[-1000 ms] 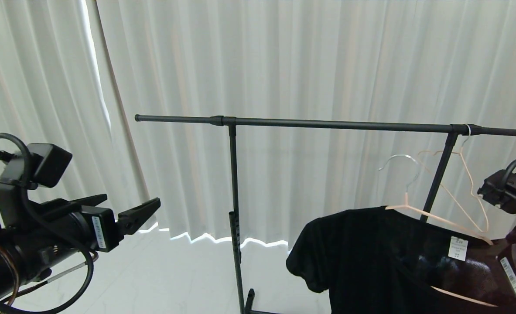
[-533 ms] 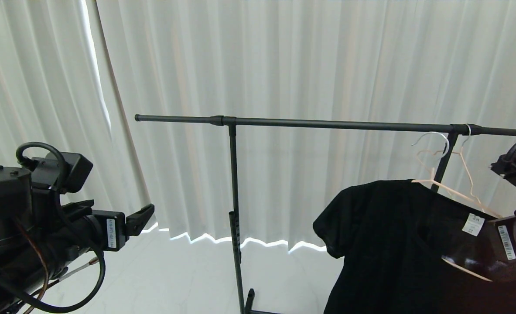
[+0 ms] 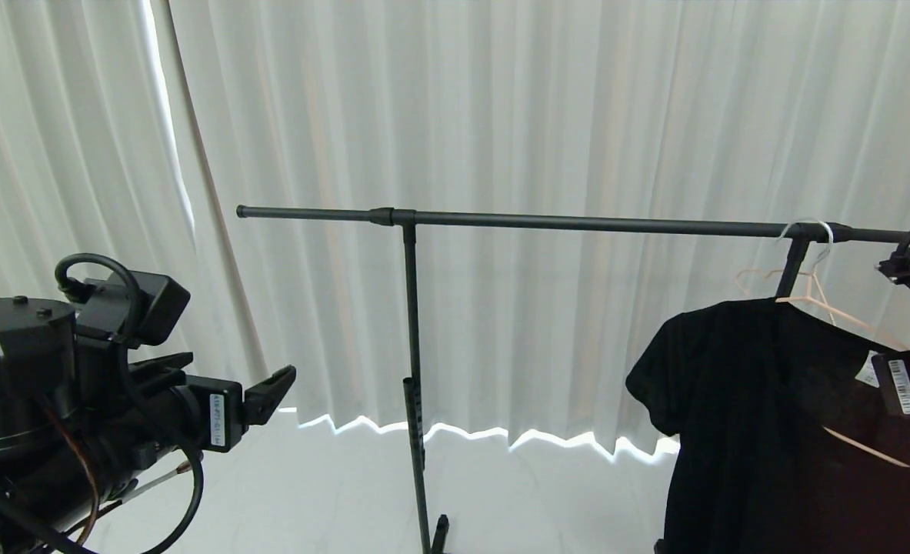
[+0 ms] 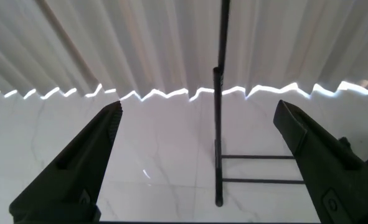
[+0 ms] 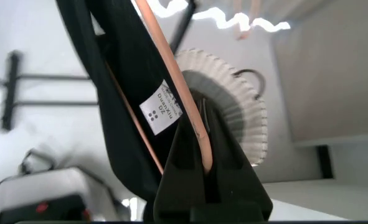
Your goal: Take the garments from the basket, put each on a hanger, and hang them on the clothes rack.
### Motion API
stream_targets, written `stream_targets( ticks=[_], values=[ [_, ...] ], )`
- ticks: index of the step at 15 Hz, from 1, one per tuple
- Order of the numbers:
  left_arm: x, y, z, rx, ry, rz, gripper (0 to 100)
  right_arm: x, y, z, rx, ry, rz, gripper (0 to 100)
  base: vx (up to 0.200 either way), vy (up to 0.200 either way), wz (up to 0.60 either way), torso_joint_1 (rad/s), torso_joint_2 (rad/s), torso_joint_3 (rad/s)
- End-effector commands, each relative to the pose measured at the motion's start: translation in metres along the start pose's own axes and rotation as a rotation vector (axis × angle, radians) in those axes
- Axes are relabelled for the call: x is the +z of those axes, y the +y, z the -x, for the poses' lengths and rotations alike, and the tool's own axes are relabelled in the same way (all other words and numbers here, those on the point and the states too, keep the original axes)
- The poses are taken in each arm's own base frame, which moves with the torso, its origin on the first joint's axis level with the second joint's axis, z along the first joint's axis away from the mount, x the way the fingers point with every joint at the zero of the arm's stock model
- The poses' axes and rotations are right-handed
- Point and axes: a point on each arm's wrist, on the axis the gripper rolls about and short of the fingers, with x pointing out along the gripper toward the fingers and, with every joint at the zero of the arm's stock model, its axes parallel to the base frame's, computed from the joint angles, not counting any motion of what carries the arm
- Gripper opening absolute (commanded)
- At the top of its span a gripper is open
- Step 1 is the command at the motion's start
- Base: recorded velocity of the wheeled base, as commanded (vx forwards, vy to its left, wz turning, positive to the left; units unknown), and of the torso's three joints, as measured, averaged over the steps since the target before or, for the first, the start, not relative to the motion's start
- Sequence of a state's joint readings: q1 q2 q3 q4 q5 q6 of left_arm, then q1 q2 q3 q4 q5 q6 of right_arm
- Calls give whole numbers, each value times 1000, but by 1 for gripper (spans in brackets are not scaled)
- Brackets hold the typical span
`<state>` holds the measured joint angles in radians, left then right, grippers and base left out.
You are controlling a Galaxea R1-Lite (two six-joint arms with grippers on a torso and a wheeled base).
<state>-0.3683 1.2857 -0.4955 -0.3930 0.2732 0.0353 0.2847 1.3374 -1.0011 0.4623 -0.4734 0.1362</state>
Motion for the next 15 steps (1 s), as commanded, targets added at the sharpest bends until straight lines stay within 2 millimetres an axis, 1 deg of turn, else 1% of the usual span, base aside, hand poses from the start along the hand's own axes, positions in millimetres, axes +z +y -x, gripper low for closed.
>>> stream_targets(
  ticks=[1,3,6,9,12,15],
  values=[
    [1,-5,1,-25,-5,-10,100,6,3,-6,-8,5,4,0,200,0,0,2,-7,7],
    [1,-7,2,-37,-7,-14,100,11,5,-7,-10,-6,-2,0,200,0,0,10,10,0],
    [1,-8,2,-39,-6,-16,100,17,9,-14,-7,-37,-17,0,200,0,0,7,-1,4],
    [0,-8,1,-40,-3,-17,100,18,11,-18,-15,-27,-8,0,200,0,0,2,1,1],
    [0,-8,1,-40,-1,-17,100,20,16,-27,-16,-21,-8,0,200,0,0,5,1,4],
    [0,-8,2,-40,-3,-17,100,21,21,-35,-17,-12,-3,0,0,0,0,0,0,0]
  ],
)
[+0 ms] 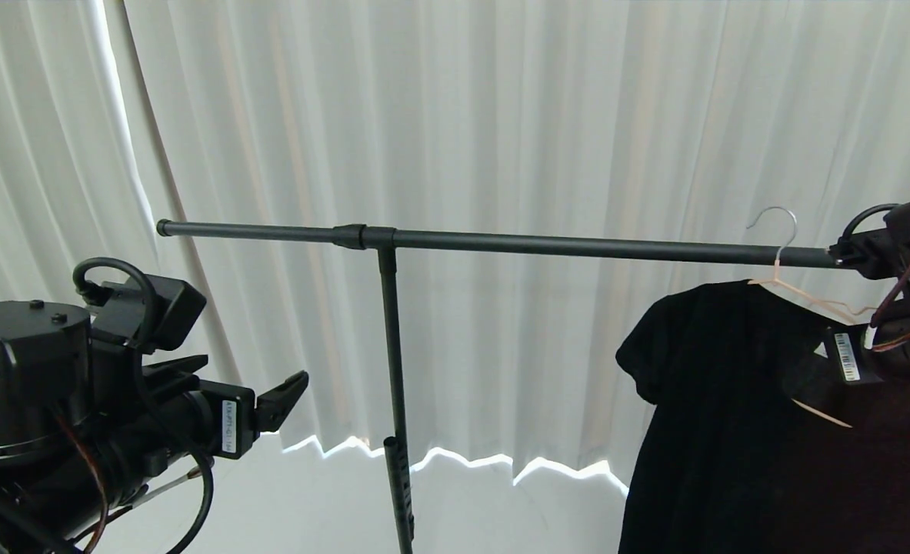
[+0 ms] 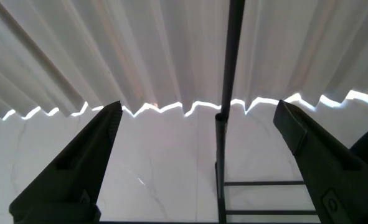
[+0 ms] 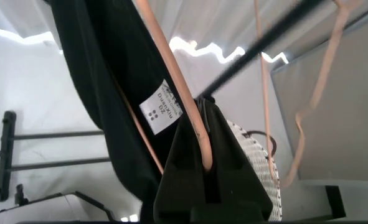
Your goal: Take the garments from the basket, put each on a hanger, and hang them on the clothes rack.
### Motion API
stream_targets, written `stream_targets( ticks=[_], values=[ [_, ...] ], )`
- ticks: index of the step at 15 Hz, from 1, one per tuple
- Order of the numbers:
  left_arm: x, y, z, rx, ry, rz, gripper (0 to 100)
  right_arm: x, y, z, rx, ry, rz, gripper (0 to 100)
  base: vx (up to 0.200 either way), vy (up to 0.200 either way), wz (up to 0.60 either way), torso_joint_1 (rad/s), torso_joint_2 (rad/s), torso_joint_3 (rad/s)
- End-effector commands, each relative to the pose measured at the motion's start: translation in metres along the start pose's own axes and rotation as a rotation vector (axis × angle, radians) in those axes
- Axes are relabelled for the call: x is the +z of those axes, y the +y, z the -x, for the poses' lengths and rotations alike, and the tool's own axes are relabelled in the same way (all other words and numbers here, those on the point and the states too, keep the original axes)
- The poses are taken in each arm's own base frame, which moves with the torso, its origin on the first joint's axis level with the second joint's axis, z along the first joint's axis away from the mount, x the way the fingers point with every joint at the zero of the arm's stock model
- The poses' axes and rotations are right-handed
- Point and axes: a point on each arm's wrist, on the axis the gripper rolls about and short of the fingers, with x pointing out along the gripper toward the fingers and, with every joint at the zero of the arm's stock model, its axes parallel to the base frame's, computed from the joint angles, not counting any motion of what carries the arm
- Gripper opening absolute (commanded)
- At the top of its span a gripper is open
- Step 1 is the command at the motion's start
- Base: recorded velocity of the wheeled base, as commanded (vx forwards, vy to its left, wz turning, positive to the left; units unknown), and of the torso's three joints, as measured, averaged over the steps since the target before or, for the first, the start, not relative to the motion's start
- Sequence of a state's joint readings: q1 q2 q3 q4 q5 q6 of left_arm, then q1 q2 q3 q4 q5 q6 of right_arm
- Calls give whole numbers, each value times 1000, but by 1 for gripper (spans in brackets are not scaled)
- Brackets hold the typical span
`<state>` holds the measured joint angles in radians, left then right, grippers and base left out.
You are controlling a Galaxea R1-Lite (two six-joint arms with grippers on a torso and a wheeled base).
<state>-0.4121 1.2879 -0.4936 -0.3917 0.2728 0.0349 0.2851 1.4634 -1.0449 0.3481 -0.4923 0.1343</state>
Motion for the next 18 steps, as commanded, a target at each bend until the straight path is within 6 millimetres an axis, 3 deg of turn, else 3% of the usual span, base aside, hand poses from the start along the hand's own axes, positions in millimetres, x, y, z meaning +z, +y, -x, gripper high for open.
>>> stream_targets(
  ticks=[1,10,15,16,18],
  values=[
    [0,0,0,1,-2,1,100,-1,4,-8,-3,22,11,0,0,0,0,0,0,0],
    [0,0,0,1,0,0,100,-3,20,-38,-9,76,40,0,0,0,0,0,0,0],
    [0,0,0,1,0,0,100,-2,22,-39,-7,67,36,0,0,0,0,0,0,0],
    [0,0,0,1,1,0,100,-2,22,-38,-5,63,36,100,0,0,0,0,0,0],
    [0,0,0,1,-2,1,100,0,21,-25,13,30,2,100,0,0,0,0,0,0]
  ],
)
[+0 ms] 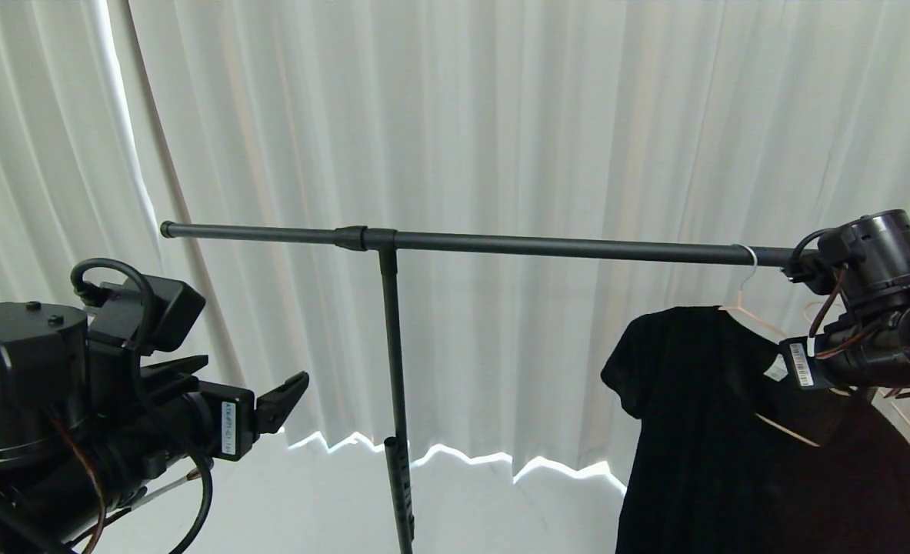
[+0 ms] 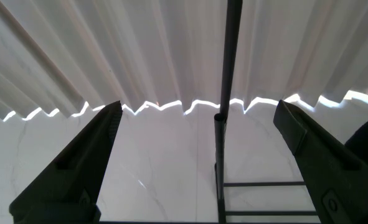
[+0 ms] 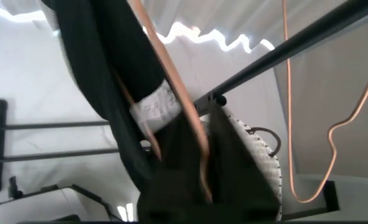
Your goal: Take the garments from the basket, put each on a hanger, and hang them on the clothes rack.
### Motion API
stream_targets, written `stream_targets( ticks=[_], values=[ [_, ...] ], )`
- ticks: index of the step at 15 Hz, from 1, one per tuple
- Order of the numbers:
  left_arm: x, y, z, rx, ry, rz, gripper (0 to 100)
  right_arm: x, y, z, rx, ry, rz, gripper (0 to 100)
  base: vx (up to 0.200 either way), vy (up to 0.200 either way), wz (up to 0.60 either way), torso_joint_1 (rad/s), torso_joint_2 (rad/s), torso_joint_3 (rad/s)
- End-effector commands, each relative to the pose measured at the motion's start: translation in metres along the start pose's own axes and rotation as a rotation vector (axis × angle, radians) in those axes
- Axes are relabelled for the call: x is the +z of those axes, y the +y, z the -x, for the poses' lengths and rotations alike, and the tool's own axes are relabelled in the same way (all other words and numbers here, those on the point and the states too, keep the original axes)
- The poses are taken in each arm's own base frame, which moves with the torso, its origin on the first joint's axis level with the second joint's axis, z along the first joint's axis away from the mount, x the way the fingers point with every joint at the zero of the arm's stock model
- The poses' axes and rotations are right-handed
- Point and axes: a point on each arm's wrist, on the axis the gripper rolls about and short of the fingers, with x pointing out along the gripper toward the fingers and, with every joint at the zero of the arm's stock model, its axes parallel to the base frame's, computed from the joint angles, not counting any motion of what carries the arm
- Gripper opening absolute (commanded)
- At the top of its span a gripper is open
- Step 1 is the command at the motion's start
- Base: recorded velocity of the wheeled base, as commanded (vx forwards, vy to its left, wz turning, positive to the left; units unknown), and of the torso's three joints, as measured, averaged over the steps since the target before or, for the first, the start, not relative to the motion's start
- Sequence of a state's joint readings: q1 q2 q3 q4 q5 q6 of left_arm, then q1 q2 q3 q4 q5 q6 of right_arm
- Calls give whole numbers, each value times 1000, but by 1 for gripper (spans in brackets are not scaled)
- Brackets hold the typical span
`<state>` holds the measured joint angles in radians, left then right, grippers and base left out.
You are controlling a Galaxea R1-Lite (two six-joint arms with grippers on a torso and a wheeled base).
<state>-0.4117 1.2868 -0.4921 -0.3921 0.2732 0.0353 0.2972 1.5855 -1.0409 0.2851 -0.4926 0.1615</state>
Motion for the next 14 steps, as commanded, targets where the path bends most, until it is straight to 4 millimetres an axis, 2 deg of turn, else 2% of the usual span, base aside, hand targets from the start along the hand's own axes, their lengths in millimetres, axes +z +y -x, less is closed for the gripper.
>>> stream_targets(
  ticks=[1,3,7,10,14],
  values=[
    [0,1,1,3,-2,1,100,2,-2,19,28,-50,-21,100,0,0,0,0,0,0],
    [-1,1,1,23,0,1,100,2,-11,50,68,-128,-43,100,0,0,0,0,0,0],
    [-7,3,2,69,20,-2,100,-7,-37,94,91,-213,-14,100,0,0,0,0,0,0],
    [-7,3,3,69,14,-1,100,-11,-47,109,96,-266,61,100,-200,0,0,7,4,5],
    [-6,3,5,71,7,2,100,-12,-48,108,78,-269,94,100,-200,0,0,-2,-1,5]
  ],
)
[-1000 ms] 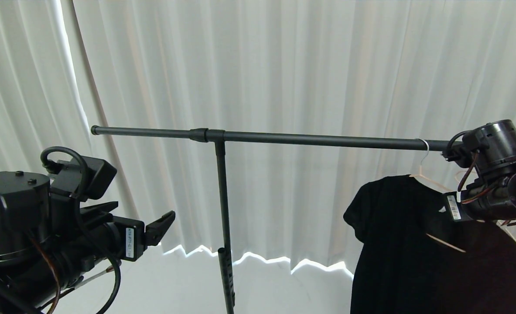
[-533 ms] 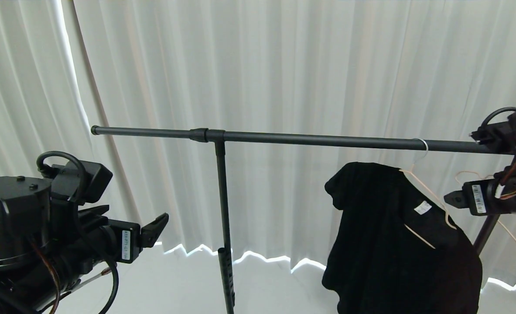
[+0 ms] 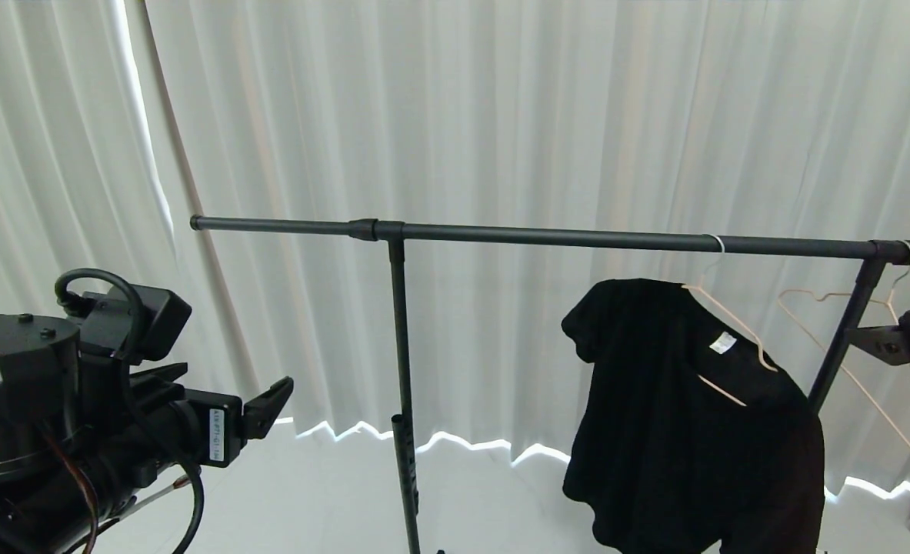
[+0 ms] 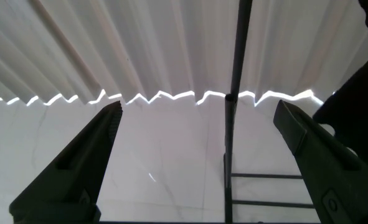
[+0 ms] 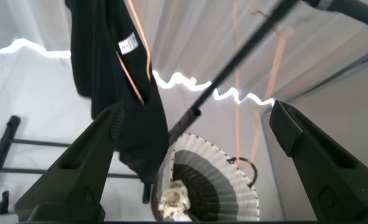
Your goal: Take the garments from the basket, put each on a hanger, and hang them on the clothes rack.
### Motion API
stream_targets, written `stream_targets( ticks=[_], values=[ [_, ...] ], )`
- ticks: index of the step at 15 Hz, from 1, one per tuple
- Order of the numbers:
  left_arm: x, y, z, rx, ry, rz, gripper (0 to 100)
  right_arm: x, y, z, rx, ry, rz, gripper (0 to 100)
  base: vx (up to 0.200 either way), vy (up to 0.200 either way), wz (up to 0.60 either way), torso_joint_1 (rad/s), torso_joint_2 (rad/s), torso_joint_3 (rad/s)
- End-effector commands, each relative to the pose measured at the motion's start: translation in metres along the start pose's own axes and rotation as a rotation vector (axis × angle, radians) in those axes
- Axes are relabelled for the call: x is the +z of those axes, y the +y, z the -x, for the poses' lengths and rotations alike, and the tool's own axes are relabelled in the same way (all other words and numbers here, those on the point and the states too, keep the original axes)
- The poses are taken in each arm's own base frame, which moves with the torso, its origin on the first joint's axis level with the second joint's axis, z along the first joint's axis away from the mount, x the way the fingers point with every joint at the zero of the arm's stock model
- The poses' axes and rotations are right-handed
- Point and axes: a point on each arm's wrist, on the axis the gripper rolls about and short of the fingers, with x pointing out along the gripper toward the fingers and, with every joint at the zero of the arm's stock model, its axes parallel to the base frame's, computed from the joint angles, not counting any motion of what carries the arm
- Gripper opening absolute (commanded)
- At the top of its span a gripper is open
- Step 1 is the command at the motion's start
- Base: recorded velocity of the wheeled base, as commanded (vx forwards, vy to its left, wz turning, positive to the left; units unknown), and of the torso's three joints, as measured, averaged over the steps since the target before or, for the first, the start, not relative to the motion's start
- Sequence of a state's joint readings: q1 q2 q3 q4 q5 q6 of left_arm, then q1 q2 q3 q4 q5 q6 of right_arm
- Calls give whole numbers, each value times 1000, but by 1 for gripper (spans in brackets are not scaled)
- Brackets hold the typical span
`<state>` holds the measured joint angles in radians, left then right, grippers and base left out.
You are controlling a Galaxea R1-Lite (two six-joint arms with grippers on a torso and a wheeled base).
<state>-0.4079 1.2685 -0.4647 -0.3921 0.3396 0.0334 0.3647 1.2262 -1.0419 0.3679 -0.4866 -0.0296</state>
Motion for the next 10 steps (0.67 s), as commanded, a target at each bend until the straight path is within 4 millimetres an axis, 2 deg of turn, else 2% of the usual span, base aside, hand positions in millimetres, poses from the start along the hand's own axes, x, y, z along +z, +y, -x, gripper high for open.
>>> stream_targets(
  ticks=[1,10],
  values=[
    [1,0,1,1,-6,2,100,-1,-1,2,-6,-7,-2,100,-200,0,0,-2,-2,-7],
    [1,1,1,2,-6,2,100,-8,-2,-8,-39,-26,-1,100,-200,0,0,3,3,3]
  ],
)
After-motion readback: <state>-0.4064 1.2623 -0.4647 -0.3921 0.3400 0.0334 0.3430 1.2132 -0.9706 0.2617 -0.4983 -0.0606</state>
